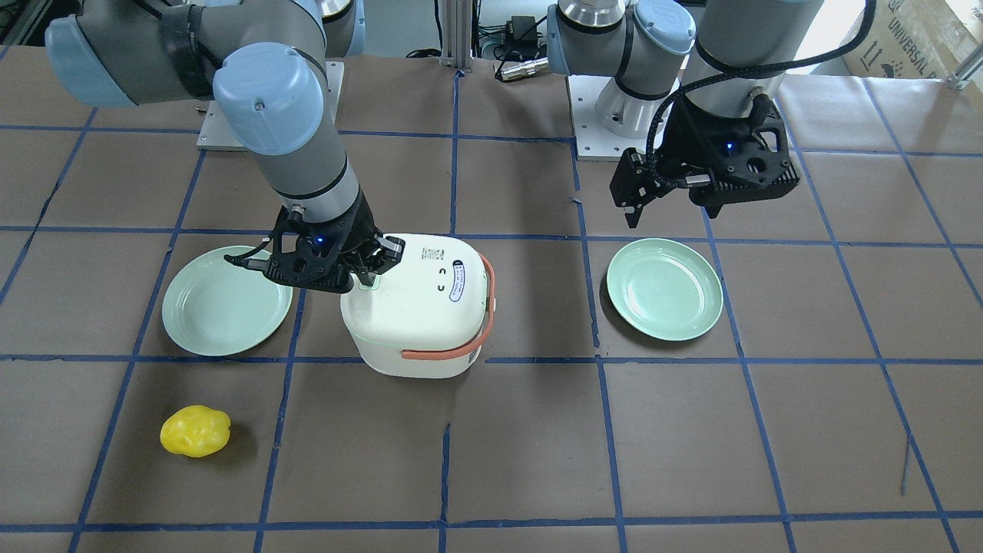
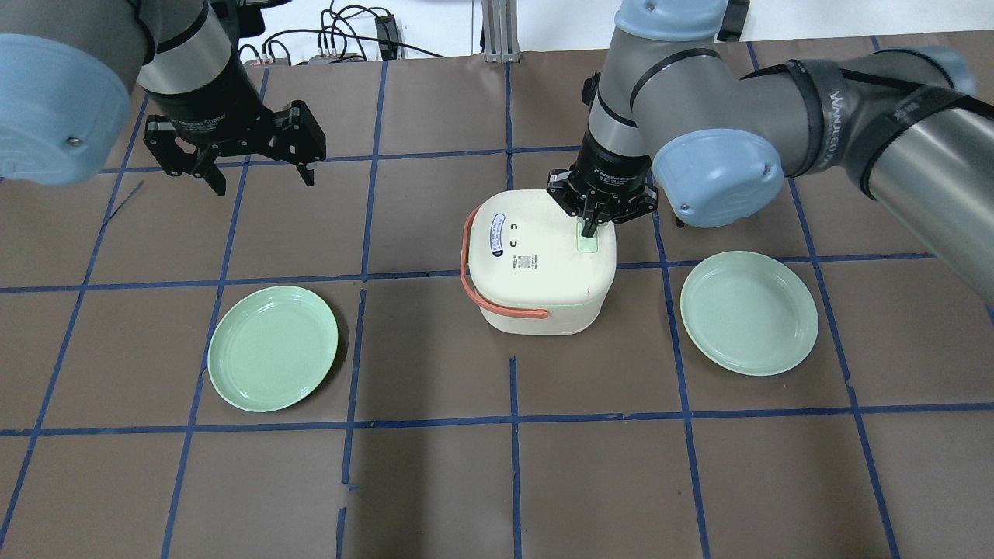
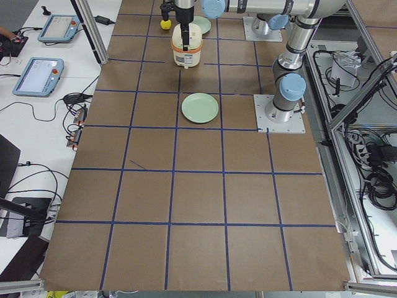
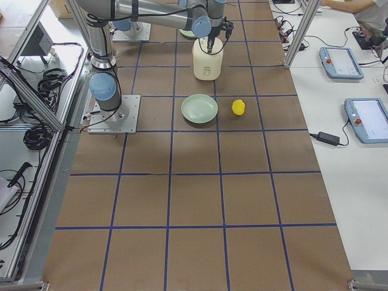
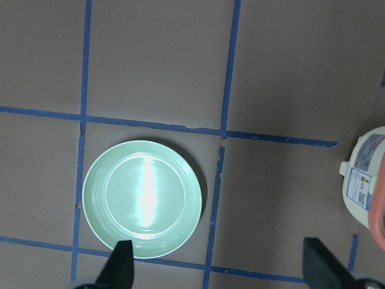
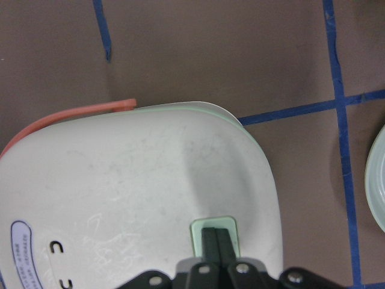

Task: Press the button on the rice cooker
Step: 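Lower the closed right gripper and press down on the green button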

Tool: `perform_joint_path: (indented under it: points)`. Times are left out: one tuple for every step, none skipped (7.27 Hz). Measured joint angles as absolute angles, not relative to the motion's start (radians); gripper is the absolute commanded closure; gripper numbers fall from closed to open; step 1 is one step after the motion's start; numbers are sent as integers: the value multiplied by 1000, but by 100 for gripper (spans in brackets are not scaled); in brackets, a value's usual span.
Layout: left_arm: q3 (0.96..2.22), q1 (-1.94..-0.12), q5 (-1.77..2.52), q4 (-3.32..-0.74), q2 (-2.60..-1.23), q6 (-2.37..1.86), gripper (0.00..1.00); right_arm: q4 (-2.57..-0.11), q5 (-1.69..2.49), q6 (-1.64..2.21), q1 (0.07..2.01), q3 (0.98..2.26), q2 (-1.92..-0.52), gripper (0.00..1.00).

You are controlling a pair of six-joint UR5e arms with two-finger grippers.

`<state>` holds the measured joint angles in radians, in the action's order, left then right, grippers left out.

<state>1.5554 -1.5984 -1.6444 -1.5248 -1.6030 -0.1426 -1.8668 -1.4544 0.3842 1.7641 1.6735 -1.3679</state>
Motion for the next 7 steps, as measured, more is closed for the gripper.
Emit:
perform_joint_path:
  points:
    - [1555, -1598, -1644, -1525, -1603, -143, 0, -1867, -1454, 385, 1764, 1674, -1367, 87]
    - [1555, -1598, -1644, -1525, -1603, -143, 0, -1867, -1453, 385, 1764, 1674, -1366, 87]
    - [1555, -1598, -1644, -1525, -1603, -143, 0, -1867, -1453, 385, 1764, 1675, -1366, 87]
    - [1555, -1598, -1644, -1525, -1603, -143, 0, -1866, -1453, 385, 1764, 1675, -1364, 87]
    - [1555, -1598, -1644, -1525, -1603, -143, 0, -1866, -1453, 385, 1764, 1675, -1362, 87]
    - [1555, -1598, -1644, -1525, -1603, -143, 0, -1866, -1455, 384, 1764, 1675, -1361, 85]
    - [1555, -1598, -1644, -1525, -1603, -143, 0, -1866, -1457, 383, 1764, 1673, -1361, 82]
